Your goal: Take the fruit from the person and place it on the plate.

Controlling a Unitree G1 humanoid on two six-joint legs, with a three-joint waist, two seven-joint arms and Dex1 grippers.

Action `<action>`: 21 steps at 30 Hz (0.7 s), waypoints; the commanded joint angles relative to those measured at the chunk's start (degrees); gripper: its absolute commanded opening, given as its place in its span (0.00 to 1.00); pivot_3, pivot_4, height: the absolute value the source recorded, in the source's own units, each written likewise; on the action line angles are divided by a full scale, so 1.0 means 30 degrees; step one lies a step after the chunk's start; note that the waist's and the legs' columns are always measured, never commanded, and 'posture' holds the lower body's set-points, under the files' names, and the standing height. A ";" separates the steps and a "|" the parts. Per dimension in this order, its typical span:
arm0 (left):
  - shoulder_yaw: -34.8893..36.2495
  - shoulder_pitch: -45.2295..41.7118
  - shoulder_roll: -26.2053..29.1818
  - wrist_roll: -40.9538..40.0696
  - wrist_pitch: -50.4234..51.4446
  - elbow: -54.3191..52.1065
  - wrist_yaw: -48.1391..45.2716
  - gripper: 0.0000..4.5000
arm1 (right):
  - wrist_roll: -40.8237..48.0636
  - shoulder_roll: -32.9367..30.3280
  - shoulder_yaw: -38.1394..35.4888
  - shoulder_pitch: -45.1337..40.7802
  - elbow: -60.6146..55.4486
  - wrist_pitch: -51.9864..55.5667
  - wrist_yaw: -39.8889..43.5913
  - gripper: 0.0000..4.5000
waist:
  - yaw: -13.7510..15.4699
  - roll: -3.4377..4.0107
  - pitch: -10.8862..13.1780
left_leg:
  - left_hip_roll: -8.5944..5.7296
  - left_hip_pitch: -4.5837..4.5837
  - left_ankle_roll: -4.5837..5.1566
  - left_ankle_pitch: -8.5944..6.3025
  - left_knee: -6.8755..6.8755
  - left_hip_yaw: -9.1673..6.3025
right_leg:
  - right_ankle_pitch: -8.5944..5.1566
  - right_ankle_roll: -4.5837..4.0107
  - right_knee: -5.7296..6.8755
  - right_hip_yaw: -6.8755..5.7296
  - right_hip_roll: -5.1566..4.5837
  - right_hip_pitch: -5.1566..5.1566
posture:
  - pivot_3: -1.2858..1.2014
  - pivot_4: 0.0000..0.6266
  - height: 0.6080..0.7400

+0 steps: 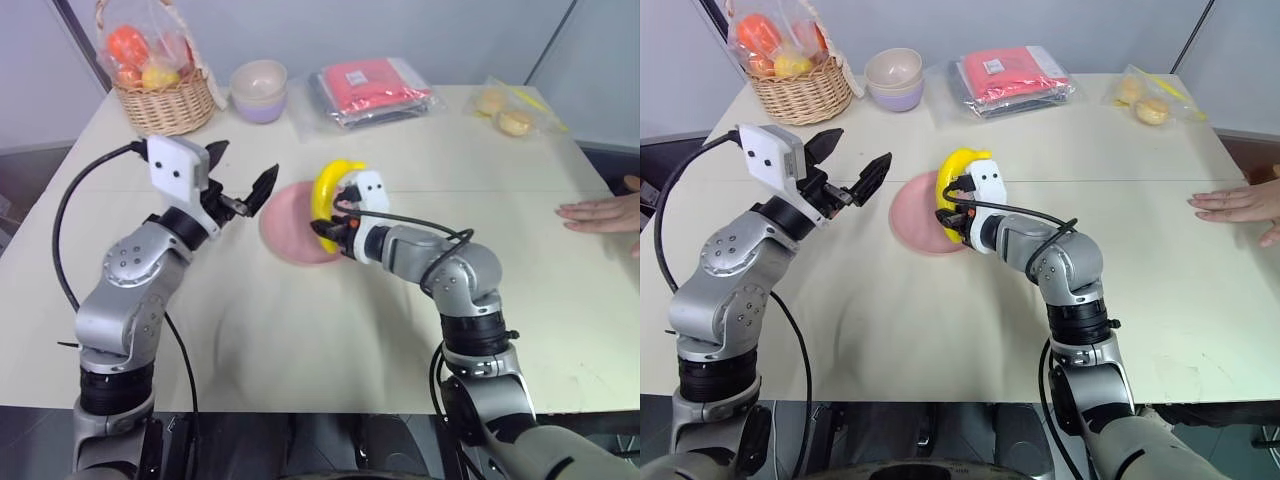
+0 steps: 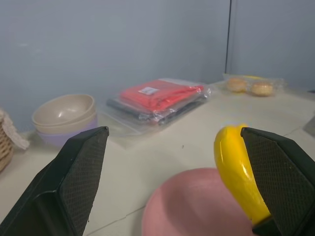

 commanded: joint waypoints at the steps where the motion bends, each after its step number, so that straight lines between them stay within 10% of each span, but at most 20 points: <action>1: 0.0442 -0.0187 0.0255 -0.0111 -0.0122 -0.0855 0.0047 1.00 | -0.0249 -0.0037 0.0390 0.0301 -0.0444 -0.0034 0.0353 0.20 | 0.0008 0.0000 0.0000 | 0.0000 0.0000 0.0000 0.0000 0.0000 0.0000 | 0.0000 0.0000 0.0000 0.0000 0.0000 0.0000 | 0.52 0.24 1.00; 10: 0.0367 -0.0008 0.0371 -0.0326 0.0024 -0.0942 -0.0027 1.00 | -0.0745 -0.0466 0.0891 0.0490 -0.1036 -0.0464 0.1324 0.98 | 0.0016 0.0000 0.0000 | -0.0001 0.0000 -0.0002 0.0001 0.0000 0.0002 | 0.0000 0.0000 0.0000 0.0001 -0.0003 0.0001 | 0.52 0.24 1.00; 21: 0.0656 0.0644 0.1426 -0.2500 0.2158 -0.1270 -0.1469 1.00 | -0.0154 -0.7894 -0.0814 0.0281 -0.5637 -0.4512 0.7952 0.98 | 0.0115 -0.0001 0.0001 | -0.0007 -0.0007 0.0009 -0.0005 0.0001 0.0001 | 0.0000 0.0001 -0.0022 -0.0002 -0.0007 0.0011 | 0.52 0.24 1.00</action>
